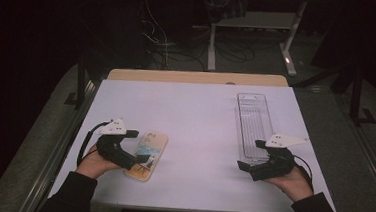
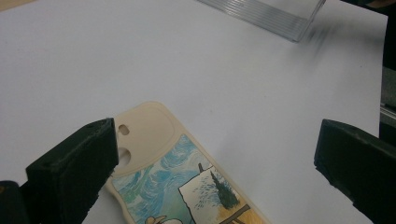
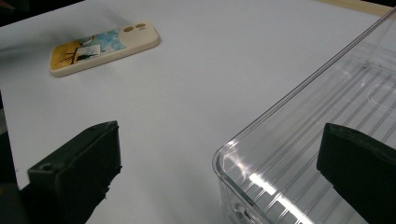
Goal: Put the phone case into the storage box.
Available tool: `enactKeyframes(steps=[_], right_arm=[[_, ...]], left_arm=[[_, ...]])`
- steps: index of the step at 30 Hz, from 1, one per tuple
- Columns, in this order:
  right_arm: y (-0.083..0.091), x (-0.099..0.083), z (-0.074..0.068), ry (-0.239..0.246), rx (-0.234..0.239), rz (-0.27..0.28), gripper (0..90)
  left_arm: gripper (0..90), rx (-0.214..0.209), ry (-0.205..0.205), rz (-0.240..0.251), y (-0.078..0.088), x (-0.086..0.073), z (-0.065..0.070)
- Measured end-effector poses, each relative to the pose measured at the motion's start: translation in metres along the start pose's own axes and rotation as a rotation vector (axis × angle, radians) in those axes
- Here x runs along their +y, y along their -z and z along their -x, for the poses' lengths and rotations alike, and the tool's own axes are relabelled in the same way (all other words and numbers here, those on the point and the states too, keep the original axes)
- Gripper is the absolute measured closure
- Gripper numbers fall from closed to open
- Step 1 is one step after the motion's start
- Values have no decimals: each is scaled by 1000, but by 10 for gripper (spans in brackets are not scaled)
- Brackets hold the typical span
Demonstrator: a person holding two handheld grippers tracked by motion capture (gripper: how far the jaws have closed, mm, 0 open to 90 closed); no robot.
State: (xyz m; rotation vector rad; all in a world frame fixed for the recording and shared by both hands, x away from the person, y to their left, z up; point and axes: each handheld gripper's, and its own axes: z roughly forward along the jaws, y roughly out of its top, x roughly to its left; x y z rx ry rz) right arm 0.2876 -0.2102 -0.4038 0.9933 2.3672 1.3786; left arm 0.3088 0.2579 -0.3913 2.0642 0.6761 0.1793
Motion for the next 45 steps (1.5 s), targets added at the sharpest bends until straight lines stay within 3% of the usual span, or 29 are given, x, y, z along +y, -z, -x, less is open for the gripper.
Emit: enactKeyframes(steps=[21,25,32,34,35,38,40,41,43,44,45], right_arm=[[0,1,2,-4,5,3,0],[0,1,2,-3,5,1,0],[0,1,2,-9,4,3,0],[0,1,2,-14,5,6,0],[0,1,2,-14,5,6,0],[0,1,2,-14,3,5,0],[0,1,2,-15,3,6,0],[0,1,2,-15,3,8,0],[0,1,2,-14,2,7,0],[0,1,2,-15,2,6,0],[0,1,2,-15,2,6,0]], left_arm=[[2,-12,0,-14,-10,8,7],[38,-18,-2,-23,-14,9,9],[245,-29,11,-55,-22,10,14],[377,-41,11,-64,-25,11,15],[377,-43,10,-74,-27,11,16],[561,-54,6,-105,-32,12,20],[593,-74,18,-115,-36,11,23],[670,-76,13,-125,-38,11,24],[696,-84,24,-145,-41,10,26],[761,-83,4,-150,-43,10,25],[761,-85,9,-164,-44,9,26]])
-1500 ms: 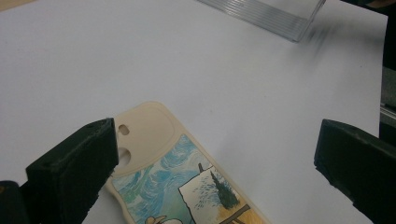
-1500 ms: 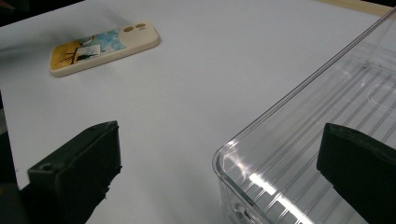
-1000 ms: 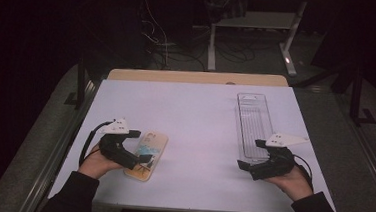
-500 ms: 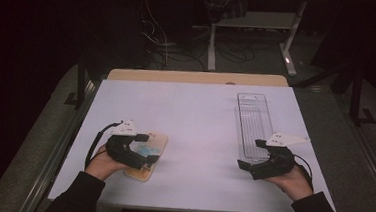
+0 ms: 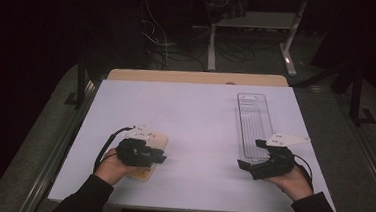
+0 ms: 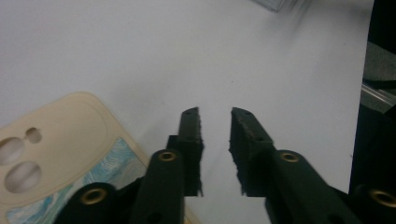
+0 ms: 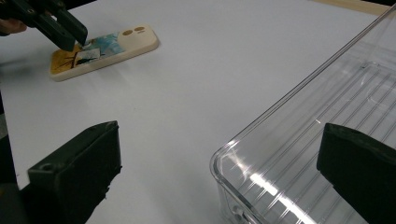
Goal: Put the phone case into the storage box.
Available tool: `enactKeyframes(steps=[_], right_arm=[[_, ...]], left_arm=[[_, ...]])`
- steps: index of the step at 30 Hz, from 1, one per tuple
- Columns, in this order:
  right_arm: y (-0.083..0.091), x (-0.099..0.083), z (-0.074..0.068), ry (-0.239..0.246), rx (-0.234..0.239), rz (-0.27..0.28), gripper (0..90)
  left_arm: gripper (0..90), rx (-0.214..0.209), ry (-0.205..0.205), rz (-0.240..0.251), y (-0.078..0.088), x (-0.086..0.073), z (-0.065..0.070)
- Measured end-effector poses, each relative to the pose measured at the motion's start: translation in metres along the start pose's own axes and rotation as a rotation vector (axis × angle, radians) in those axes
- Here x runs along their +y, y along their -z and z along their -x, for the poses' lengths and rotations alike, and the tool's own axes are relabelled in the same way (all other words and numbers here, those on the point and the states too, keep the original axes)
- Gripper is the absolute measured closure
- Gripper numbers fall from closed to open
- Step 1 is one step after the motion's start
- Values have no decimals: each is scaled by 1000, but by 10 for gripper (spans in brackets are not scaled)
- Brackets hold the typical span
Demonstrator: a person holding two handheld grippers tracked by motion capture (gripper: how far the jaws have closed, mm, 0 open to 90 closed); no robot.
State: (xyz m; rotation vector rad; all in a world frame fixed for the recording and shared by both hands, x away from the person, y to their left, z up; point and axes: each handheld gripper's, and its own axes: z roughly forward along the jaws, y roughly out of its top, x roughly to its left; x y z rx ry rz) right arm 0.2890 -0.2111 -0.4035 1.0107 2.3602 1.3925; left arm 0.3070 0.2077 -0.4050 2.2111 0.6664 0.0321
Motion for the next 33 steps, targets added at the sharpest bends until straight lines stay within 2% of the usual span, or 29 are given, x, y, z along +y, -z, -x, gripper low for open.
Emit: enactKeyframes(steps=[2,3,4,5,12,14,21,27,33], right_arm=[[0,0,0,-1,-1,1,0],[0,0,0,-2,0,0,0],[0,0,0,0,0,1,0],[0,0,0,-1,0,0,0],[0,0,0,-5,-1,-1,0],[0,0,0,-4,-1,-2,0],[1,0,0,-4,0,-2,0],[1,0,0,-4,-1,-3,0],[0,0,0,0,-1,-3,0]], left_arm=[[816,-13,-4,-10,-2,-1,0],[845,-16,8,-14,-4,-2,1],[894,-18,3,-25,-5,-2,1],[900,-22,16,-36,-6,-3,3],[900,-22,-3,-121,-13,-10,6],[900,-20,14,-134,-14,-11,8],[900,-1,26,-188,-17,-16,5],[900,6,20,-242,-20,-18,4],[900,8,31,-251,-20,-18,3]])
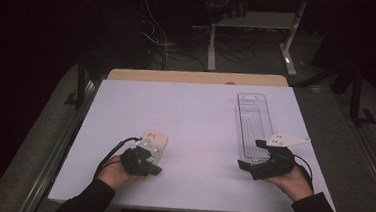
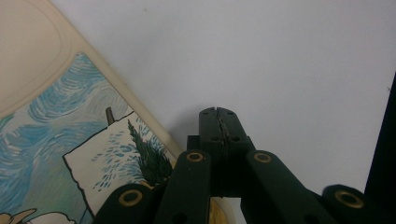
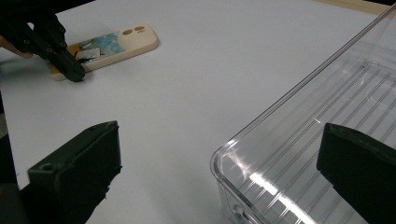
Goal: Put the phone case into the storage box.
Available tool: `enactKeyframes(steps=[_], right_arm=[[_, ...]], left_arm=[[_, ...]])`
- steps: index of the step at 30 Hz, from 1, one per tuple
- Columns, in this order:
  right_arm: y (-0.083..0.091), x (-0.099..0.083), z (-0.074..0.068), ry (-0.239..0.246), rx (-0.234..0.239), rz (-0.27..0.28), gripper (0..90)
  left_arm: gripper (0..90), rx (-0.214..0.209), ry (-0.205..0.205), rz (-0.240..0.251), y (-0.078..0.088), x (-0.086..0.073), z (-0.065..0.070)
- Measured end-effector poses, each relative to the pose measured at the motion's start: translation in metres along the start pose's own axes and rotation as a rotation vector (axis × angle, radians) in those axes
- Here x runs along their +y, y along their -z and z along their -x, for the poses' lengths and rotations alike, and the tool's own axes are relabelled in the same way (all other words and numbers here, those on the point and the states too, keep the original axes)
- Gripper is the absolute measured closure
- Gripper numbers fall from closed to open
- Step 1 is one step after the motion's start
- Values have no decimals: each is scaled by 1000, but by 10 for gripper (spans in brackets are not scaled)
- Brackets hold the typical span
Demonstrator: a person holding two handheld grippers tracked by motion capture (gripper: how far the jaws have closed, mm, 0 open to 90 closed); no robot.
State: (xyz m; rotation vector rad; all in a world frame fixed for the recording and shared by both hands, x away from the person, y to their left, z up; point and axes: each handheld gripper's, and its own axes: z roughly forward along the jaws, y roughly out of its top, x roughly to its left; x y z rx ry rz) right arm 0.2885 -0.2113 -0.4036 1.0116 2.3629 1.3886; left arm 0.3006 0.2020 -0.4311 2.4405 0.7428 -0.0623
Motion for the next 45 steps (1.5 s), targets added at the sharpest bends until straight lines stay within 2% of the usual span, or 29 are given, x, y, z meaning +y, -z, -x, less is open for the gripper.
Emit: enactKeyframes(steps=[7,8,12,17,20,24,25,30,31,36,39,43,45], right_arm=[[0,0,0,0,0,1,0],[0,0,0,0,-1,0,0],[0,0,0,1,0,0,0],[0,0,0,2,0,0,0],[0,0,0,2,1,-1,0],[0,0,0,2,1,0,0],[0,0,0,2,1,0,0],[0,0,0,1,2,-1,0],[0,0,0,1,1,-1,0],[-1,0,0,2,0,-2,0],[-1,0,0,2,0,-2,0],[-1,0,0,2,0,-2,0],[-1,0,0,2,1,-2,0]], left_arm=[[900,6,8,-4,2,-1,-2],[900,10,-2,-15,3,-1,-3],[900,25,7,-18,5,-2,-4],[900,55,20,-26,10,-6,-10],[900,78,51,-21,14,-10,-15],[900,101,51,-20,17,-13,-21],[900,106,70,-5,18,-14,-22],[900,133,81,-16,25,-19,-32],[900,142,94,-7,25,-20,-34],[900,182,100,-16,32,-25,-43],[900,208,117,-6,34,-28,-46],[900,212,115,-14,35,-28,-47],[900,189,118,10,35,-27,-46]])
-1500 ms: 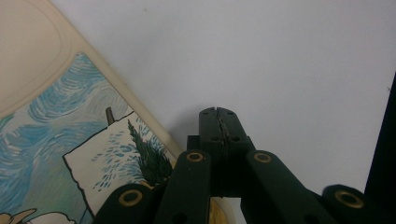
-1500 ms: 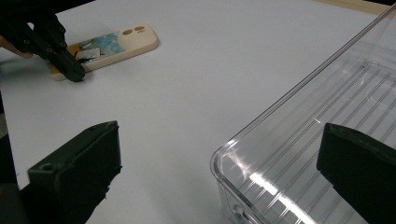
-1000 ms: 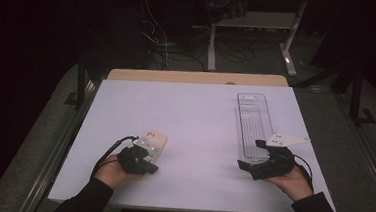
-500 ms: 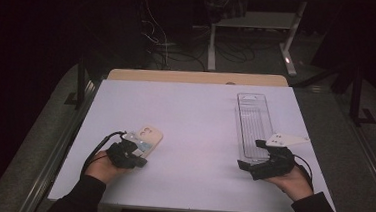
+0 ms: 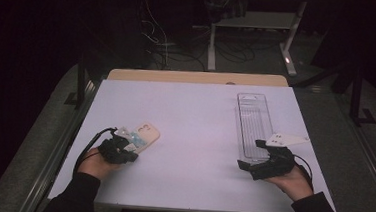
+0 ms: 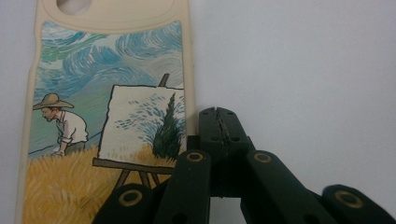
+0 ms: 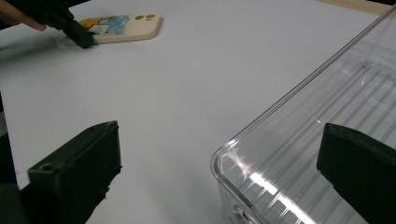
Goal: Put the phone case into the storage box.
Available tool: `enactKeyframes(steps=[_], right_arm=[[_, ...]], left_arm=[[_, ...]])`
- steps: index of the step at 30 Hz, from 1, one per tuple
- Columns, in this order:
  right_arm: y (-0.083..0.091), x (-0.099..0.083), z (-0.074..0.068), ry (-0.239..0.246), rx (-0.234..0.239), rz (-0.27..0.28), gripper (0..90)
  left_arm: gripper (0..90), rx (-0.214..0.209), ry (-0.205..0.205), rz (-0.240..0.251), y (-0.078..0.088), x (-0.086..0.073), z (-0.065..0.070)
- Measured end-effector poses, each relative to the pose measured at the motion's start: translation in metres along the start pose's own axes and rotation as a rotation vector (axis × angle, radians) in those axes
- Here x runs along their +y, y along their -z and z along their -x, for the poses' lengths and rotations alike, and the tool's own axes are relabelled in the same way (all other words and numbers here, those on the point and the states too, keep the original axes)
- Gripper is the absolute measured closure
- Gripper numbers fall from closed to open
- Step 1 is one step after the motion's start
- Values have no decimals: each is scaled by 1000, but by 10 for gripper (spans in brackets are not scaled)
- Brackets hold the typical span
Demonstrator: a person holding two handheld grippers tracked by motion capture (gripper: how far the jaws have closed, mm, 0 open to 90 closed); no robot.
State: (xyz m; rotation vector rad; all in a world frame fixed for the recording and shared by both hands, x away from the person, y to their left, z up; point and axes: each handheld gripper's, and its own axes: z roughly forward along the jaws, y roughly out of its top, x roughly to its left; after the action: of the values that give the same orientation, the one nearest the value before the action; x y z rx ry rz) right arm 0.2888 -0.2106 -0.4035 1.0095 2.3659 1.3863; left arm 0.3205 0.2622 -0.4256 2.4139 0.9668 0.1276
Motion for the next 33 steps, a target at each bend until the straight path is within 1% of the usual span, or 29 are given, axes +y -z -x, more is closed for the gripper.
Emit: enactKeyframes(steps=[1,2,3,5,6,7,8,10,11,12,15,16,17,18,19,22,24,25,26,27,30,33], right_arm=[[0,0,0,-1,0,1,0],[0,0,0,-1,0,1,0],[0,0,0,0,0,0,0],[0,0,0,0,0,0,0],[0,0,0,-1,0,0,0],[0,0,0,-1,1,0,0],[0,0,0,-1,0,1,0],[0,0,0,-1,0,0,0],[0,0,0,-1,0,0,0],[0,0,0,-1,0,0,0],[0,0,0,0,0,0,0],[0,0,0,-1,0,0,0],[0,0,0,-1,1,0,0],[0,0,0,-2,1,0,0],[0,0,0,-3,1,2,0],[0,0,0,-2,0,0,0],[0,0,0,-5,1,3,0],[0,0,0,-7,1,4,0],[0,0,0,-7,1,4,0],[0,0,0,-7,0,3,0],[0,0,0,-7,0,3,0],[0,0,0,-7,0,3,0]], left_arm=[[900,-14,3,11,2,1,1],[900,-25,-5,33,4,2,2],[898,-32,-1,58,6,3,4],[833,-33,1,95,12,6,8],[801,-40,7,123,15,7,10],[760,-39,-28,115,20,7,9],[721,-52,-3,145,23,8,12],[658,-67,-15,190,29,7,11],[587,-80,-8,224,31,7,11],[587,-83,-17,244,34,7,11],[476,-88,-26,300,39,6,12],[440,-84,-43,311,40,5,11],[407,-92,-46,318,41,5,11],[370,-92,-60,325,42,5,11],[323,-95,-58,331,42,4,12],[180,-84,-71,346,41,3,12],[109,-76,-88,345,40,2,11],[16,-78,-84,343,39,2,11],[16,-81,-87,343,39,2,11],[13,-82,-80,345,38,1,11],[0,-73,-91,334,38,0,10],[0,-69,-82,334,37,0,10]])
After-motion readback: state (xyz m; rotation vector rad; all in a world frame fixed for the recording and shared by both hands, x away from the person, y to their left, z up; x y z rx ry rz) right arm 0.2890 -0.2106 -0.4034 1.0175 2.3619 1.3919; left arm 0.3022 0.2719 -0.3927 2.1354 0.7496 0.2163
